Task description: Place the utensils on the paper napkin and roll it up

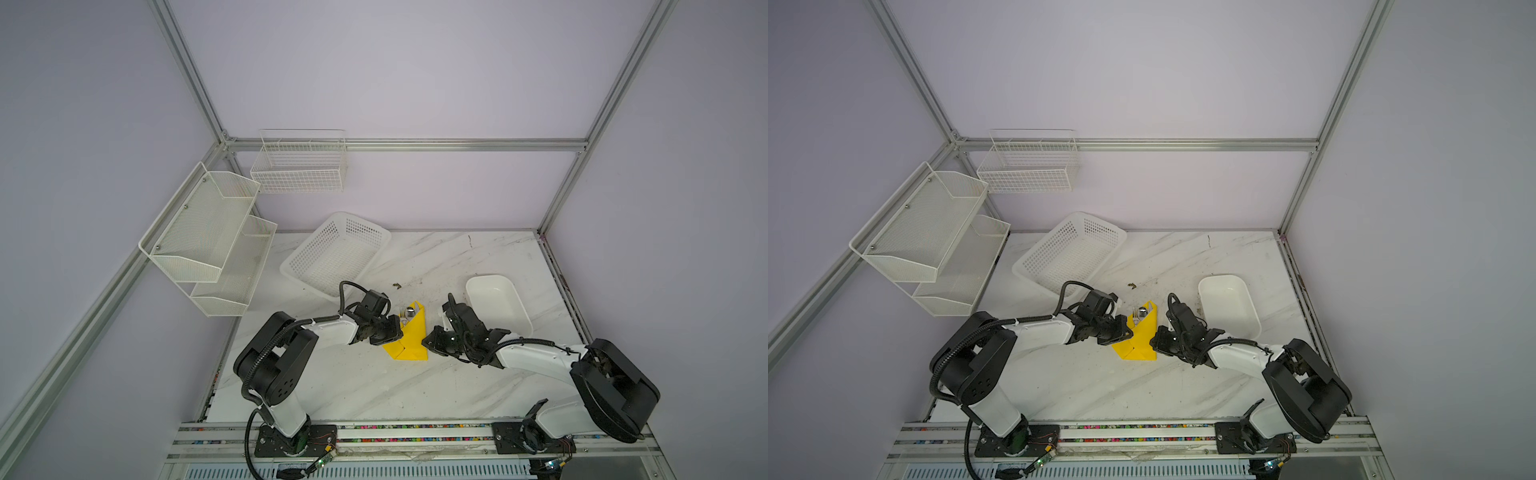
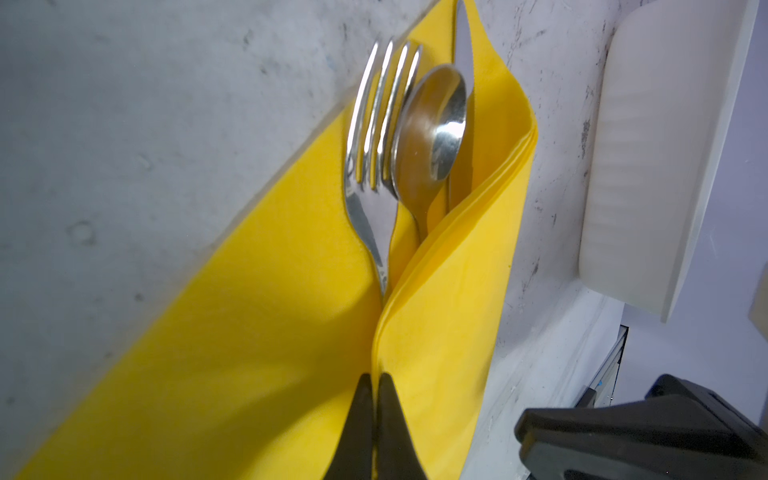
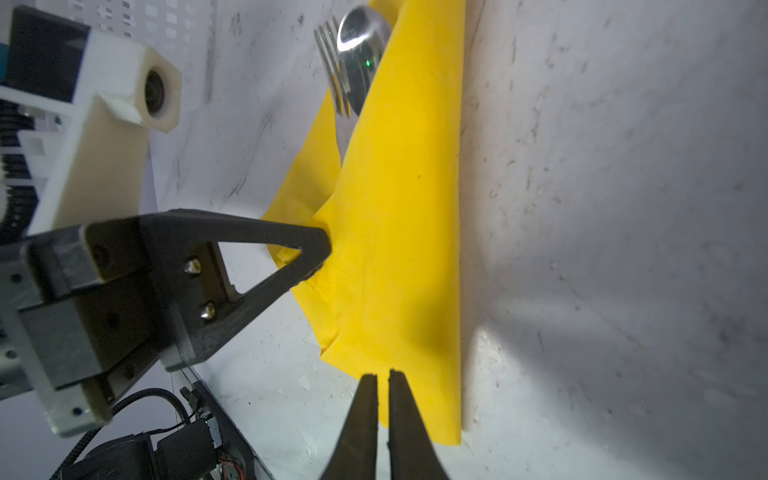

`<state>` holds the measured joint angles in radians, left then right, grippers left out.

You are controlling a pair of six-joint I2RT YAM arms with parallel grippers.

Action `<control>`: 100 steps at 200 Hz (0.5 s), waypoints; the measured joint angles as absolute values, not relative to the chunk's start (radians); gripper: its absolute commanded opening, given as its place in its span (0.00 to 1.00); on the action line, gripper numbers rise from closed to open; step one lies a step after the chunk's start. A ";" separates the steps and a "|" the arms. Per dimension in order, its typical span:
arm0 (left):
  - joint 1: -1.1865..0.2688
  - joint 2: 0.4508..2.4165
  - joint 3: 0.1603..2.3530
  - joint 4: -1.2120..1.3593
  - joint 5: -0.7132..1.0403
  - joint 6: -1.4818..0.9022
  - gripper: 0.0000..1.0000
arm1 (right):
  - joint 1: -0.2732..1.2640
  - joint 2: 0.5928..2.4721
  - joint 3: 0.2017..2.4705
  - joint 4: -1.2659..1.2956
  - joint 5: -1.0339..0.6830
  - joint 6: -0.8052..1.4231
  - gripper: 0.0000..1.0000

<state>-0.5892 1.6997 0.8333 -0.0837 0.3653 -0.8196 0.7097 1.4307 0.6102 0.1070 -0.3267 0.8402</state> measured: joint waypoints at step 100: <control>-0.589 1.705 0.833 -0.069 0.366 -0.819 0.00 | 0.598 1.594 0.765 0.114 -0.345 0.779 0.11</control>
